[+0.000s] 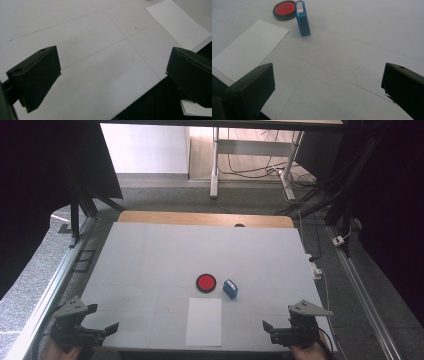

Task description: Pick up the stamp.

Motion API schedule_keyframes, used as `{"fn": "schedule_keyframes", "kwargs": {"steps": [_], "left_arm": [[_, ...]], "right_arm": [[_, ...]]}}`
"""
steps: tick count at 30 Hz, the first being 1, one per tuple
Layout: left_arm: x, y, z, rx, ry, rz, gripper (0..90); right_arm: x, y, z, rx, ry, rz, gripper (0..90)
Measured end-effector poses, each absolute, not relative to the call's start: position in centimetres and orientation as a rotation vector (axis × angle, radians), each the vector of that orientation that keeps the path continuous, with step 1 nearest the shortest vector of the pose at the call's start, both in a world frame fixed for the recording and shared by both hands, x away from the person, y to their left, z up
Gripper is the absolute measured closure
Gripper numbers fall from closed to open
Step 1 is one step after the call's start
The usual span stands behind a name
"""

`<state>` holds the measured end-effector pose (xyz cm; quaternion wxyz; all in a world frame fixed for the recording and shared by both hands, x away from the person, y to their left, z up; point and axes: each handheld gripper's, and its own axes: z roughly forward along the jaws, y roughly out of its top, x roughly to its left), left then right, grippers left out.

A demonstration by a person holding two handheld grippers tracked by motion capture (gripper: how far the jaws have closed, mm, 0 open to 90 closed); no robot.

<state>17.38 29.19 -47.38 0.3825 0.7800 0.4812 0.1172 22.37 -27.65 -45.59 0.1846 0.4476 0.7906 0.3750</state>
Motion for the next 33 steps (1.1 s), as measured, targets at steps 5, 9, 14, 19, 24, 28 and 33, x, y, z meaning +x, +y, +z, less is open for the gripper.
{"fn": "schedule_keyframes", "kwargs": {"steps": [5,9,14,19,24,28,33], "left_arm": [[17.5,29.4,-47.4,1.985,1.22,0.269,0.0],[17.6,29.7,-47.4,1.965,1.214,0.241,0.0],[17.5,29.7,-47.4,1.953,1.225,0.244,0.0],[17.5,29.7,-47.4,1.96,1.222,0.237,0.0],[17.4,29.7,-47.4,1.955,1.227,0.263,0.0],[17.3,29.7,-47.3,1.947,1.211,0.298,0.0],[17.3,29.7,-47.3,1.946,1.212,0.306,0.0]], "right_arm": [[22.2,-27.5,-45.5,1.236,2.237,1.047,0.0],[22.2,-27.2,-45.3,1.233,2.249,1.079,0.0],[22.4,-26.2,-44.8,1.17,2.252,1.089,0.0],[22.6,-25.9,-44.7,1.138,2.245,1.12,0.0],[22.7,-25.1,-44.3,1.087,2.267,1.121,0.0],[23.0,-24.6,-44.2,1.092,2.282,1.151,0.0],[23.6,-24.0,-44.0,1.081,2.285,1.171,0.0]]}}
